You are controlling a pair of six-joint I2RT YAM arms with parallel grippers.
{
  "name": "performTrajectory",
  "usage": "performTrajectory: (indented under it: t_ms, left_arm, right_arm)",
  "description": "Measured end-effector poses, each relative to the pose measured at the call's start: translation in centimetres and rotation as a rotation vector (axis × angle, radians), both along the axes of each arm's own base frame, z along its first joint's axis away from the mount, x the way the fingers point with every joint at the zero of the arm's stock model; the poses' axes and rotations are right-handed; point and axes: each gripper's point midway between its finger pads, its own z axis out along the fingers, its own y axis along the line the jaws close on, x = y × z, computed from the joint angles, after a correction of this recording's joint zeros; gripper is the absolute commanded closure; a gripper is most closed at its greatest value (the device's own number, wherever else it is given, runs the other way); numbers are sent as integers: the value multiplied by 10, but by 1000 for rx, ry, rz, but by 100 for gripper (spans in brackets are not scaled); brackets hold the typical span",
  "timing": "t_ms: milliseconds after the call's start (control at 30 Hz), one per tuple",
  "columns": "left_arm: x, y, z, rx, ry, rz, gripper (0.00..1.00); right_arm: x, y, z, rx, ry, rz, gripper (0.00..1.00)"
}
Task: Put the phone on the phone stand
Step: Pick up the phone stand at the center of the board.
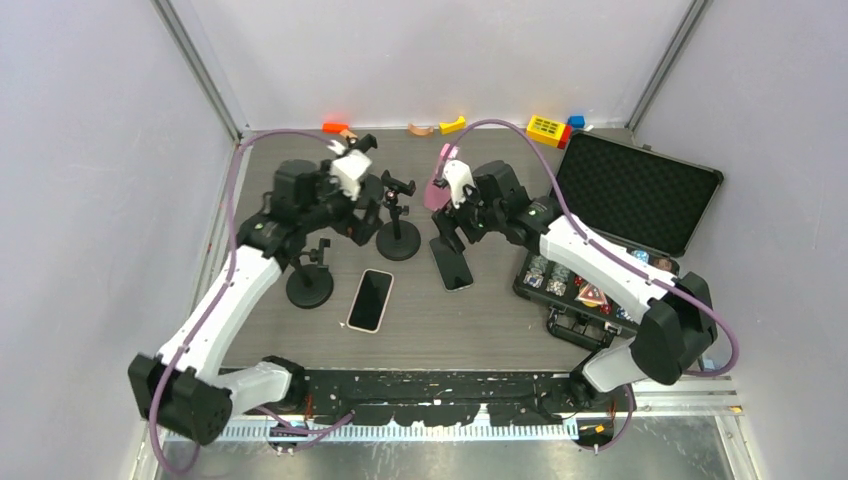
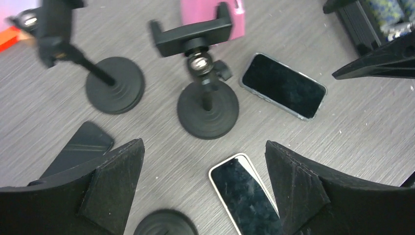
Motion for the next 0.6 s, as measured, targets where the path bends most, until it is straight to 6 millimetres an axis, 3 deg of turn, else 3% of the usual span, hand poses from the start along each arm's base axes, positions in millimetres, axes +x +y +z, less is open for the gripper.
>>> performTrajectory:
  t_ms: [133, 233, 367, 600]
  left_arm:
    - [14, -42, -20, 82, 33, -56, 9]
    - [32, -57, -32, 127, 63, -28, 11]
    - [57, -63, -47, 156, 88, 44, 18]
    - [71, -65, -55, 141, 105, 108, 35]
  right_arm:
    - [-14, -8, 5, -13, -7, 38, 19]
    - [-24, -19, 10, -15, -22, 45, 19]
    - [-33, -37, 13, -10, -38, 37, 19]
    - [-29, -56, 3, 2, -13, -3, 19]
